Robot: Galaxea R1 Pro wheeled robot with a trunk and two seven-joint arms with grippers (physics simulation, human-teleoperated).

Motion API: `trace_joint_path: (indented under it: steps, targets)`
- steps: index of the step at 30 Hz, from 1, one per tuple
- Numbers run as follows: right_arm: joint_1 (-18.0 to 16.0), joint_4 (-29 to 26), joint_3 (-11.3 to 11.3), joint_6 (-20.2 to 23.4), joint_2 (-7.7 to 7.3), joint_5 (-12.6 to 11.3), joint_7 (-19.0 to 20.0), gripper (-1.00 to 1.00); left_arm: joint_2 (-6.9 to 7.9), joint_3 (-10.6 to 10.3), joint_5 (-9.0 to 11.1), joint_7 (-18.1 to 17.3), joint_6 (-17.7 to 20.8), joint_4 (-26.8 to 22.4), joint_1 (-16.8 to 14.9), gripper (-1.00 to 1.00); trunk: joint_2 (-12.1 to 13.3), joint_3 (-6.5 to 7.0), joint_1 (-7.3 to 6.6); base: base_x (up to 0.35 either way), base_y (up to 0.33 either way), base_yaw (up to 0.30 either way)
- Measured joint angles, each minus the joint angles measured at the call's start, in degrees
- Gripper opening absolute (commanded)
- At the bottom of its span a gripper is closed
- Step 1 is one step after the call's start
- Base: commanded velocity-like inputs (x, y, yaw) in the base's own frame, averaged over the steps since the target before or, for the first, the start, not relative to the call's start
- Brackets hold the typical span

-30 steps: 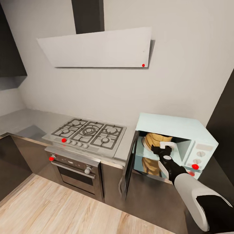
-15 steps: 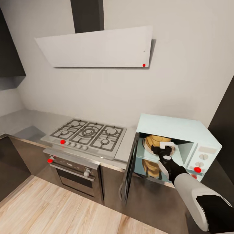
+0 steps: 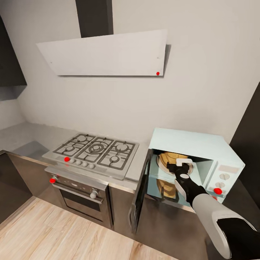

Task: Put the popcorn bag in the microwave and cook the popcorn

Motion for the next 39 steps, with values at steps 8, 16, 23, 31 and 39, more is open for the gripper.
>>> trace_joint_path:
  steps: [8, 16, 23, 31, 39]
  targets:
    - [-0.5, 0.0, -0.1, 0.0, -0.54, -0.1, -0.1, 1.0, 0.0, 0.0, 0.0, 0.0, 0.0, 0.0, 0.0, 1.0, 0.1, 0.02, 0.29, -0.153, -0.001, 0.0]
    - [-0.5, 0.0, 0.0, 0.0, -0.54, -0.1, -0.1, 1.0, 0.0, 0.0, 0.0, 0.0, 0.0, 0.0, 0.0, 1.0, 0.1, 0.02, 0.29, -0.34, 0.0, 0.0]
    - [-0.4, 0.0, 0.1, 0.0, -0.53, -0.1, -0.1, 1.0, 0.0, 0.0, 0.0, 0.0, 0.0, 0.0, 0.0, 1.0, 0.1, 0.02, 0.29, -0.342, 0.0, 0.0]
    - [0.8, -4.3, 0.0, -0.3, -0.24, -0.1, 0.1, 1.0, 0.0, 0.0, 0.0, 0.0, 0.0, 0.0, 0.0, 1.0, 0.1, 0.02, 0.29, -0.342, 0.0, 0.0]
    - [16.9, -29.7, -0.6, 0.4, -0.89, -0.3, -0.2, 1.0, 0.01, 0.0, 0.0, 0.0, 0.0, 0.0, -0.1, 1.0, 0.1, 0.0, 0.27, -0.259, 0.0, 0.0]
